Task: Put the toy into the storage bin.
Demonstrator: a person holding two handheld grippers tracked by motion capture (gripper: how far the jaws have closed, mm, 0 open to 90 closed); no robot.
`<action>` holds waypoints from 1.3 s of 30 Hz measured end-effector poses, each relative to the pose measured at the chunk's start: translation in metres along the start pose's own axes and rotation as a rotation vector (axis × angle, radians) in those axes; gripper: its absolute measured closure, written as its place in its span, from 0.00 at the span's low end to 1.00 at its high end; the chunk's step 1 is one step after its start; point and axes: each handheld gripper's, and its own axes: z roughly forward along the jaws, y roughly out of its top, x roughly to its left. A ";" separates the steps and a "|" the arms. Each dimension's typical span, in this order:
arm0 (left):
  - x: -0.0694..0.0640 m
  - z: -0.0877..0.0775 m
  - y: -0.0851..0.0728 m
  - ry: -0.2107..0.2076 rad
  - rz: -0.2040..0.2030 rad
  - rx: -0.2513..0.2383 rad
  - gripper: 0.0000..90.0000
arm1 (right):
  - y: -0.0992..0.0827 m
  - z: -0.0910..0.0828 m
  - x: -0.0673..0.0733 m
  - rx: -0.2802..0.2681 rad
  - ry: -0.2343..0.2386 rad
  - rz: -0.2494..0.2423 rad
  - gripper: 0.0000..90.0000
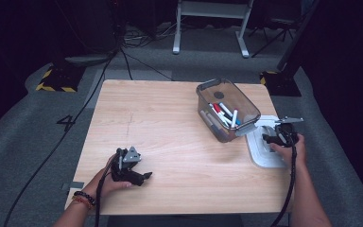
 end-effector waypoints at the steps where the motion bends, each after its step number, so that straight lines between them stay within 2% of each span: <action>1: 0.000 0.000 0.000 0.000 0.000 0.000 0.14 | -0.001 0.000 -0.002 -0.008 0.006 0.010 0.55; 6: 0.000 0.000 0.000 -0.002 0.002 -0.002 0.14 | -0.004 0.000 -0.006 -0.025 0.027 0.037 0.62; 8: 0.000 0.000 0.000 -0.002 0.002 -0.001 0.14 | -0.004 0.001 -0.004 -0.040 0.066 0.031 0.64; 14: 0.000 0.000 0.000 -0.002 0.002 -0.001 0.14 | 0.001 0.003 0.010 -0.033 0.096 -0.024 0.68; 17: 0.000 0.000 0.000 -0.003 0.002 -0.001 0.14 | 0.003 0.004 0.014 -0.031 0.067 -0.036 0.70; 19: 0.000 0.000 0.000 -0.002 0.001 -0.001 0.14 | 0.003 0.002 0.013 -0.037 0.053 -0.022 0.73; 23: 0.000 0.000 0.000 -0.003 0.001 -0.001 0.14 | 0.001 -0.003 0.006 -0.062 0.051 -0.003 0.74; 33: 0.000 0.000 0.000 -0.002 0.002 -0.001 0.14 | 0.003 -0.015 0.003 -0.097 0.057 0.004 0.75; 39: 0.000 0.000 0.000 -0.003 0.001 -0.001 0.14 | 0.004 -0.027 -0.003 -0.125 0.026 0.022 0.74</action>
